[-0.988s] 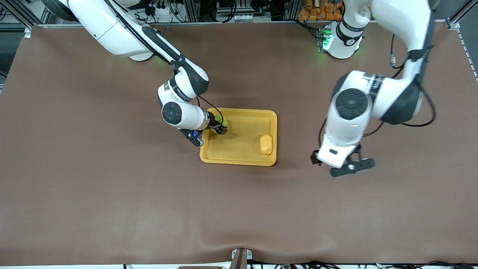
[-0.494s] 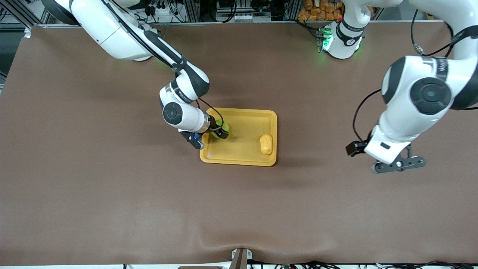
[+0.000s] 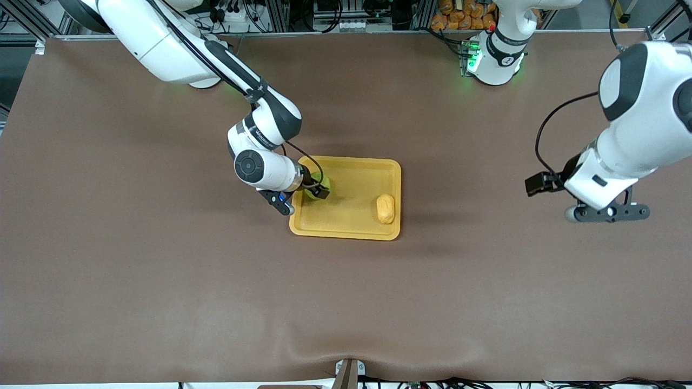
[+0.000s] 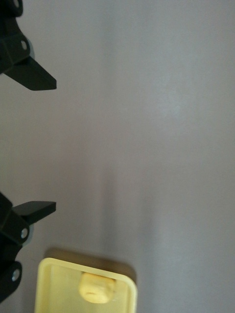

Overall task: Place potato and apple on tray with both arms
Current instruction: 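Lower the apple onto the tray and open the right gripper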

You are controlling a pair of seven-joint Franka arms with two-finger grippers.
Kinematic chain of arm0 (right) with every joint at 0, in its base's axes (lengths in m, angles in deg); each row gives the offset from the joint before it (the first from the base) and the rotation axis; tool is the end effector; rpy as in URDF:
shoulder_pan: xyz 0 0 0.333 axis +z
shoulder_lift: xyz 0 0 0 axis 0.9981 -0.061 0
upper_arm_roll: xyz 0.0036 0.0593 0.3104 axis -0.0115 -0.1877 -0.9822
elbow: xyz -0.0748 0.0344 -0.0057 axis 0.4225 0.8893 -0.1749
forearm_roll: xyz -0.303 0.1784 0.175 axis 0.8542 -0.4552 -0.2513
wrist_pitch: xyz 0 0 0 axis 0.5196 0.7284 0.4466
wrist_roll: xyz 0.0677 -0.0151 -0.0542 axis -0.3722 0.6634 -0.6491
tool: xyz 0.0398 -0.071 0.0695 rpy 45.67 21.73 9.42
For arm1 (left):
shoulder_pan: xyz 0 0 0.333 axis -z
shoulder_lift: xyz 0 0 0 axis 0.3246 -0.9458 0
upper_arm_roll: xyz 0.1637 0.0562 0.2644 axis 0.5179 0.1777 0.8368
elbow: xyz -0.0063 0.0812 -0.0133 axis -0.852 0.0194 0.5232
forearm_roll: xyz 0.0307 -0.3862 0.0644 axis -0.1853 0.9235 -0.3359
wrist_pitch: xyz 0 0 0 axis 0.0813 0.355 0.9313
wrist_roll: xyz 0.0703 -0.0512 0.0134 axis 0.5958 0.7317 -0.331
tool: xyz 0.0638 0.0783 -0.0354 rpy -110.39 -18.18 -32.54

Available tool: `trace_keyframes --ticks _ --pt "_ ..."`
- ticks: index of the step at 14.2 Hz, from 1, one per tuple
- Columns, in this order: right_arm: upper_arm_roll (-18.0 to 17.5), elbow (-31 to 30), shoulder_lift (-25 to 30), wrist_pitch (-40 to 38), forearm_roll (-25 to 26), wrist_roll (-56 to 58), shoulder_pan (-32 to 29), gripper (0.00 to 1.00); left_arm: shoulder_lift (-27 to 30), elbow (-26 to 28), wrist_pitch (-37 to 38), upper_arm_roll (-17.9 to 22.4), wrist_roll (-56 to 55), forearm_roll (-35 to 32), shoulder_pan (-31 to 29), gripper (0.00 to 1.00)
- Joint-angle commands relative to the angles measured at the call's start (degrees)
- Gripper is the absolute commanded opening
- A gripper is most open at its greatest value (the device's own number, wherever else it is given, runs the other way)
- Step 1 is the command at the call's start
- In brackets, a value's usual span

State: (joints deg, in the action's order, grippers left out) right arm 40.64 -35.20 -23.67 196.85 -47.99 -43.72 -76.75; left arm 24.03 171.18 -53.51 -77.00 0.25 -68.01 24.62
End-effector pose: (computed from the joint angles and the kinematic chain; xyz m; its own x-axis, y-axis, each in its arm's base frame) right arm 0.5134 0.3756 0.2241 0.6889 -0.6142 -0.3849 -0.6779 -0.7339 -0.0421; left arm 0.6017 -0.0965 0.5190 0.9997 -0.0108 -0.0219 -0.0119 -0.9988 -0.0465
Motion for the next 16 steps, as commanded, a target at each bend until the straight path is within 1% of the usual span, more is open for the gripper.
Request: trace_keyframes --ticks 1,3,5,7,11,13,16 --pt "-0.05 2.14 2.6 -4.12 -0.09 -3.13 -0.35 1.0 3.98 4.18 -0.23 -0.42 6.59 1.13 -2.33 1.0" --pt "-0.05 5.74 3.13 -7.89 -0.09 -7.97 -0.43 1.0 4.07 3.92 0.82 -0.42 9.51 0.95 -2.43 1.0" --pt "-0.05 8.12 4.79 -12.99 -0.09 -7.9 -1.22 1.0 4.07 2.25 3.36 -0.42 13.45 0.34 -2.34 1.0" --pt "0.04 7.87 8.74 -13.54 0.7 -8.25 -1.23 1.0 4.33 1.11 5.39 -0.07 14.7 0.34 -2.43 1.0" --pt "0.21 7.26 14.81 -13.45 0.61 -7.46 -3.77 1.0 8.97 1.36 6.45 0.02 13.48 0.25 -2.51 1.0" --pt "0.3 4.54 17.97 -13.19 0.35 -7.46 -4.65 1.0 12.31 3.64 6.63 0.02 13.47 0.42 -2.69 1.0" --pt "0.04 1.55 22.45 -13.01 0.52 -6.85 -3.95 1.0 12.68 2.95 7.6 0.19 14.7 1.21 -3.48 1.0"
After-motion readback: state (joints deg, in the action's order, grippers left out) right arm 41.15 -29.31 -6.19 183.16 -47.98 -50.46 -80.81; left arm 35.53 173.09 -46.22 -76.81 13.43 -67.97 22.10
